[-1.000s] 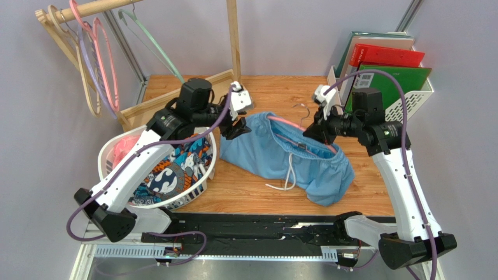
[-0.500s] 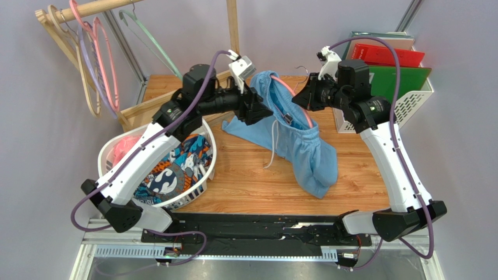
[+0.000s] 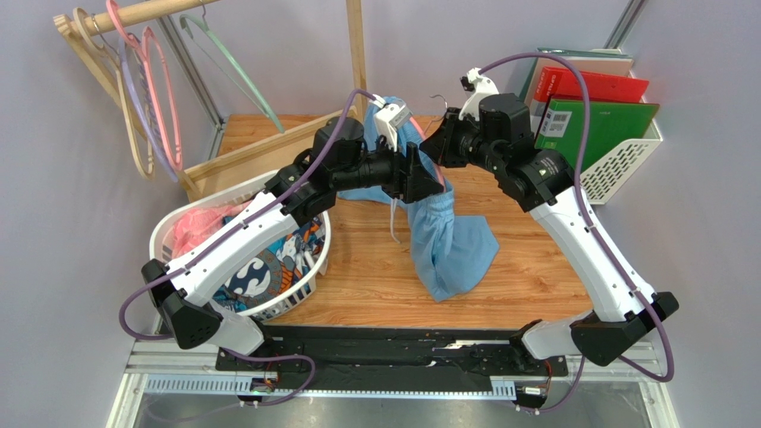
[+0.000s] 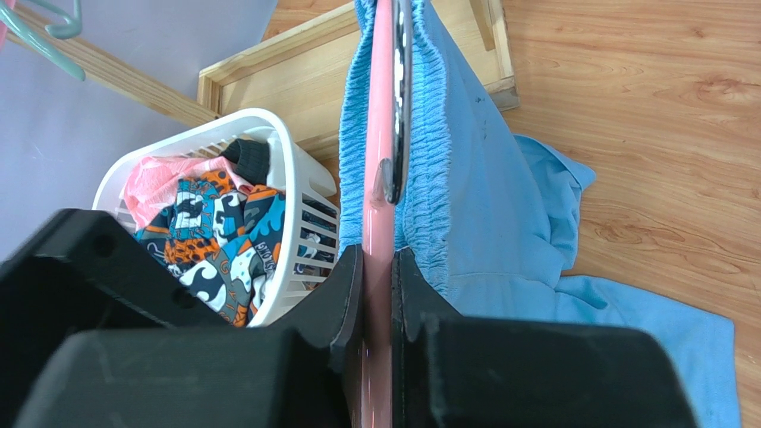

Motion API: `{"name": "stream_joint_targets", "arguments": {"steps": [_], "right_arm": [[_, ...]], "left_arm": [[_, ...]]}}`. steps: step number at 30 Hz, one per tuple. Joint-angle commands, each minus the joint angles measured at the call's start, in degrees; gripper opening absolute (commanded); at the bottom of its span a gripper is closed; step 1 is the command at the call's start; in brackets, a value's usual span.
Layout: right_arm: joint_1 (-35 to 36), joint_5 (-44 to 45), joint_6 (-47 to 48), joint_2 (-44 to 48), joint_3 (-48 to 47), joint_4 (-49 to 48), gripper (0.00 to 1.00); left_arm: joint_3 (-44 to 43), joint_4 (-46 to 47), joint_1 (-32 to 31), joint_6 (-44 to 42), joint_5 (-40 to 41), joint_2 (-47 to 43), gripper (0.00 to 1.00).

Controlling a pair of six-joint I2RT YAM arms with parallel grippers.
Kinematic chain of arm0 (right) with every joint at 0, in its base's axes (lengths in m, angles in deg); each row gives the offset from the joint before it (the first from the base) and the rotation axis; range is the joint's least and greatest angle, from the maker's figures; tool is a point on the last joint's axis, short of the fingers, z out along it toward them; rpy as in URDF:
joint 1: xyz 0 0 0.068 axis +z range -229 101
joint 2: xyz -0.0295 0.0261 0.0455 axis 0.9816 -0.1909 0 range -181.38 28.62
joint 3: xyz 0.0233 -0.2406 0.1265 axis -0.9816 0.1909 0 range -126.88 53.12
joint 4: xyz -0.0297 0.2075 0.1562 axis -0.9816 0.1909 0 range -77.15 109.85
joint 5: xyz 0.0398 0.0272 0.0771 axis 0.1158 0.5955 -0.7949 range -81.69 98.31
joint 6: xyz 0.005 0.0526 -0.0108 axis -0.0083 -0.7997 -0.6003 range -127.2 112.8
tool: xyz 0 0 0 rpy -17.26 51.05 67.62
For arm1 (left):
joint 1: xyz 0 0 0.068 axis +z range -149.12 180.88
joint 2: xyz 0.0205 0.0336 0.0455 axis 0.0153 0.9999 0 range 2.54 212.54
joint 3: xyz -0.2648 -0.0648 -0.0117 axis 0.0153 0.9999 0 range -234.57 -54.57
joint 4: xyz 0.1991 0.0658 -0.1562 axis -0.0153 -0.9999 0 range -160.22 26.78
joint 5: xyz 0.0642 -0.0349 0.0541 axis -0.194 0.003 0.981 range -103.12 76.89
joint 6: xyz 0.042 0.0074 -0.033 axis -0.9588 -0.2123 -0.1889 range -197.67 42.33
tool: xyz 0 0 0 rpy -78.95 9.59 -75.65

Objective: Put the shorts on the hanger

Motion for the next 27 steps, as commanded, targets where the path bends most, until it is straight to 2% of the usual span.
{"name": "stream_joint_targets", "arguments": {"steps": [1, 8, 12, 15, 21, 23, 24, 25, 27], "right_arm": [[1.58, 5.15, -3.54, -0.05, -2.75, -7.54, 0.00], [2.38, 7.09, -7.32, -1.28, -3.98, -7.10, 0.00], [2.99, 7.35, -8.64, -1.99, -4.42, -7.28, 0.00], [3.17, 7.27, -8.56, -2.43, -4.42, -7.54, 0.00], [3.26, 4.55, -8.12, -2.17, -3.63, -8.85, 0.00], [3.26, 4.19, -7.94, -1.64, -2.40, -10.87, 0.12], [3.17, 2.28, -7.94, -1.55, -2.22, -11.40, 0.22], [3.17, 1.91, -7.42, -1.37, -2.05, -12.54, 0.39], [3.26, 1.73, -6.63, -1.29, -2.39, -12.90, 0.53]], "left_arm": [[2.12, 4.38, 0.11, 6.44, 0.67, 0.34, 0.66], [1.51, 5.70, 0.11, 7.59, 1.19, 2.18, 0.59], [1.42, 5.61, 0.11, 8.12, 1.46, 2.89, 0.45], [2.29, 5.61, 0.20, 9.70, 1.37, 2.54, 0.26], [2.30, 4.47, 1.78, 18.04, 1.46, 1.92, 0.04], [1.42, 4.91, 1.78, 19.45, 0.67, 1.92, 0.00], [0.64, 4.82, 1.69, 20.06, 0.49, 1.92, 0.00], [0.11, 4.82, 1.78, 20.59, 0.49, 1.92, 0.00], [-1.21, 4.21, 2.39, 21.56, 1.19, 1.75, 0.00]]}}
